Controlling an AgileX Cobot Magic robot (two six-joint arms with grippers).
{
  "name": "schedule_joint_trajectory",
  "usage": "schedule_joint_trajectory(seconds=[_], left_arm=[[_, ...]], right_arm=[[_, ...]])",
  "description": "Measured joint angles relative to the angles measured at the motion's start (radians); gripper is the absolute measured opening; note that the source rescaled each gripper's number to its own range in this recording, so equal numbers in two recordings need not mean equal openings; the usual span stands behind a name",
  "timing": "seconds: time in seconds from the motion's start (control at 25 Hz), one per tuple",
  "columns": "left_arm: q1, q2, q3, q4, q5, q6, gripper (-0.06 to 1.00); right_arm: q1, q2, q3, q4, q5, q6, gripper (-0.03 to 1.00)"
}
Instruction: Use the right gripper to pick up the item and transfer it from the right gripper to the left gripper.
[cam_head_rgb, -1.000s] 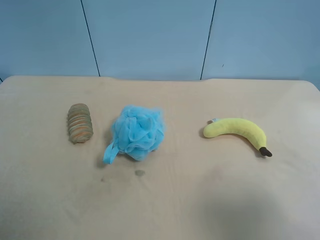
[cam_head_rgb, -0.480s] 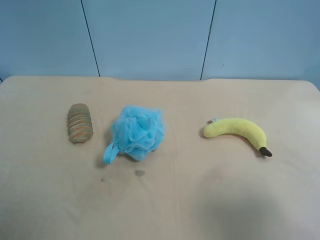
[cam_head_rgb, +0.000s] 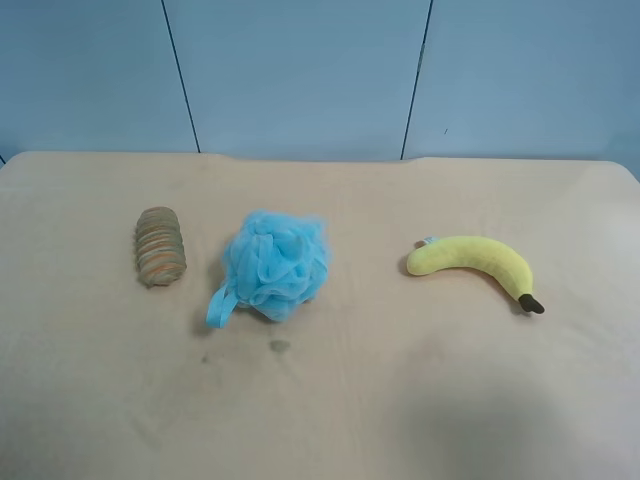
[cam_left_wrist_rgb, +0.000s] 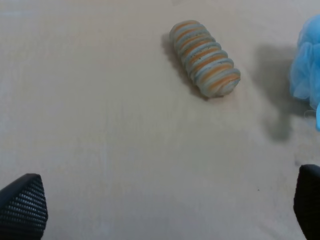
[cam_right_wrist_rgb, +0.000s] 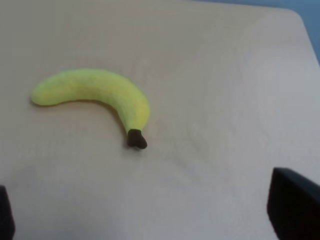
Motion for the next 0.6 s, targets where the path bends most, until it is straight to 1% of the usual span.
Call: schedule_joint_trajectory(seconds=[0.36, 0.48, 0.6], left_arm=[[0.0, 0.0, 0.0, 0.0, 0.0, 0.0, 1.0], [0.0, 0.0, 0.0, 0.0, 0.0, 0.0, 1.0], [0.0, 0.0, 0.0, 0.0, 0.0, 0.0, 1.0]], right_arm=[[0.0, 0.021, 0.0, 0.02, 0.001, 0.0, 1.0], [0.0, 0.14, -0.033, 0.024, 0.007, 0.0, 1.0], [0.0, 0.308, -0.113, 0.009, 0.006, -0.007, 1.0]])
